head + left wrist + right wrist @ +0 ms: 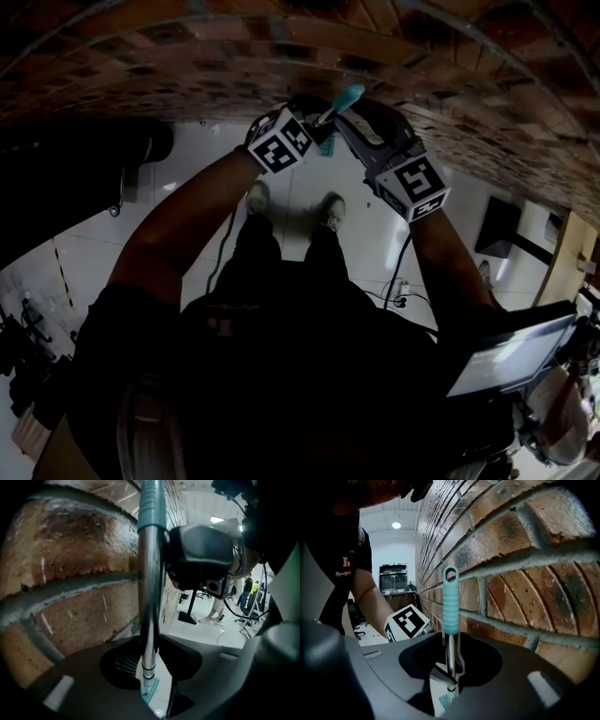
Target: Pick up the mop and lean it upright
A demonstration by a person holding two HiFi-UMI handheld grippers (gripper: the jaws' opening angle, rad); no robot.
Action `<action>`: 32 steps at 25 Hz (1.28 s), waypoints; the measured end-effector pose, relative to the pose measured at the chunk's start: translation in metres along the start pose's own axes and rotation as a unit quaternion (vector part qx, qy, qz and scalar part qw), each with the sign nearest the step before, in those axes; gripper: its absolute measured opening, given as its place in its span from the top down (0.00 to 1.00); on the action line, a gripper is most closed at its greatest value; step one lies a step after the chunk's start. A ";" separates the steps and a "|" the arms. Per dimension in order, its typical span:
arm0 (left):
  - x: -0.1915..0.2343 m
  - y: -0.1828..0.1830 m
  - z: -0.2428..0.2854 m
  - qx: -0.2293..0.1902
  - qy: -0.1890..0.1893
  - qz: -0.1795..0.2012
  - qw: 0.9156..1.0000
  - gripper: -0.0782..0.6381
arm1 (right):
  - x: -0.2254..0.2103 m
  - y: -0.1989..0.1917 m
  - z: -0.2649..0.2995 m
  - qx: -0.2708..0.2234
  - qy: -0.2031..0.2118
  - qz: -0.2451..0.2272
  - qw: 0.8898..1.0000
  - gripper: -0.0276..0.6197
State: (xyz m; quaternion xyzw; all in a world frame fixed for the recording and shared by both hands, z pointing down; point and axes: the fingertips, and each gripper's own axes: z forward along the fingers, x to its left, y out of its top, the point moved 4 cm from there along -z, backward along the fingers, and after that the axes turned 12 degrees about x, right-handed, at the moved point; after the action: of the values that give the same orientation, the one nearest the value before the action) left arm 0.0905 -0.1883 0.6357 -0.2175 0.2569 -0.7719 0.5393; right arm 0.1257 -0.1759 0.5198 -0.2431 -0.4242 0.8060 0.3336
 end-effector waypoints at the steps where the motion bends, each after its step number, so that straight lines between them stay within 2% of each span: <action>1: 0.000 0.000 -0.002 -0.002 0.005 -0.003 1.000 0.74 | 0.000 0.000 -0.001 0.001 -0.002 0.003 1.000 0.73; 7: 0.005 0.001 -0.012 -0.008 0.034 -0.021 0.999 0.68 | -0.002 0.003 -0.008 0.007 -0.019 0.004 1.000 0.67; 12: -0.001 -0.015 -0.031 0.007 0.047 -0.041 0.998 0.68 | 0.008 0.001 -0.024 0.014 -0.029 0.025 0.999 0.67; 15: 0.003 -0.017 -0.046 0.001 0.055 -0.047 0.997 0.67 | 0.007 0.004 -0.036 0.012 -0.040 0.032 0.999 0.67; 19: 0.004 -0.014 -0.087 -0.028 0.058 -0.055 0.996 0.67 | 0.011 0.012 -0.054 0.001 -0.054 0.046 0.997 0.67; 23: 0.002 -0.018 -0.135 -0.069 0.040 -0.073 0.994 0.67 | 0.027 0.034 -0.072 -0.025 -0.074 0.065 0.995 0.71; 28: -0.002 -0.021 -0.198 -0.115 0.019 -0.066 0.991 0.68 | 0.057 0.061 -0.086 -0.051 -0.109 0.074 0.990 0.75; 32: 0.000 -0.010 -0.241 -0.146 0.000 -0.052 0.988 0.69 | 0.080 0.082 -0.098 -0.079 -0.134 0.080 0.985 0.78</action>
State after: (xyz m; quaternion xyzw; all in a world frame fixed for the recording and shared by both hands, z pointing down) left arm -0.0646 -0.1461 0.4560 -0.3073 0.3550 -0.7533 0.4606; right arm 0.1116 -0.0990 0.3905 -0.1917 -0.5063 0.8195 0.1879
